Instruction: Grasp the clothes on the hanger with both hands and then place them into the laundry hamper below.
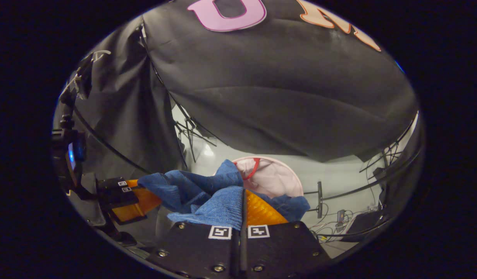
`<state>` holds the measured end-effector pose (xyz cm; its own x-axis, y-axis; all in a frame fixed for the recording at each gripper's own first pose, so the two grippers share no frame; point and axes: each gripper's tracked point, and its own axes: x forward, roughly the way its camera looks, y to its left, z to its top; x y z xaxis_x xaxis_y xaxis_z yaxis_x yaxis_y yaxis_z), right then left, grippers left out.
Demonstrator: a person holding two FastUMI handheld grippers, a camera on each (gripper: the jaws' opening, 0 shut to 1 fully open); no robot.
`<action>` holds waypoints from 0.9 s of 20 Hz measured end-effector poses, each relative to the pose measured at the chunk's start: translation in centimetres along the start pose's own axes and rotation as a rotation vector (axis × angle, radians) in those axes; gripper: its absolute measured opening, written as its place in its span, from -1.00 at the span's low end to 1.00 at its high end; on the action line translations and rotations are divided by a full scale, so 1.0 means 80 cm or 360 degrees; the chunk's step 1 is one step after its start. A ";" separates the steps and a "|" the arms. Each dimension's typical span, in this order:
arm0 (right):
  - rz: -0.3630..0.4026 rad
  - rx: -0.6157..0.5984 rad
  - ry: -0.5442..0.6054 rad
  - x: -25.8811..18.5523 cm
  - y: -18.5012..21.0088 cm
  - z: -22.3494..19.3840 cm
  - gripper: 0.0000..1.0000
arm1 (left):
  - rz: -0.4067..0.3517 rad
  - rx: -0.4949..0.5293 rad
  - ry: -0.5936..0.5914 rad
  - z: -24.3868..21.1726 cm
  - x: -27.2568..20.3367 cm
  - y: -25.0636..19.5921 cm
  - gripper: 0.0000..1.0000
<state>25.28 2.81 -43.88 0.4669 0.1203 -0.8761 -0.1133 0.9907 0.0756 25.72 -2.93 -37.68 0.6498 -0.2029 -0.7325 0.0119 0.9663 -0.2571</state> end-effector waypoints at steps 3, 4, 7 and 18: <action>-0.0053 0.0007 0.0102 0.020 -0.007 -0.016 -0.96 | 0.0039 0.0016 0.0138 -0.022 0.012 0.008 -0.96; -0.0064 0.0006 0.0129 0.025 -0.007 -0.019 -0.98 | 0.0045 0.0010 0.0176 -0.030 0.016 0.011 -0.96; -0.0072 0.0006 0.0231 0.035 -0.003 -0.033 -0.97 | 0.0047 -0.0012 0.0266 -0.044 0.024 0.017 -0.96; -0.0077 -0.0002 0.0246 0.038 -0.003 -0.037 -0.95 | 0.0088 -0.0059 0.0261 -0.045 0.021 0.005 -0.39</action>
<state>24.17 2.72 -47.98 0.3312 0.0612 -0.9416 -0.0954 0.9950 0.0311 24.11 -3.48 -41.29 0.5160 -0.1755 -0.8384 -0.0507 0.9708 -0.2345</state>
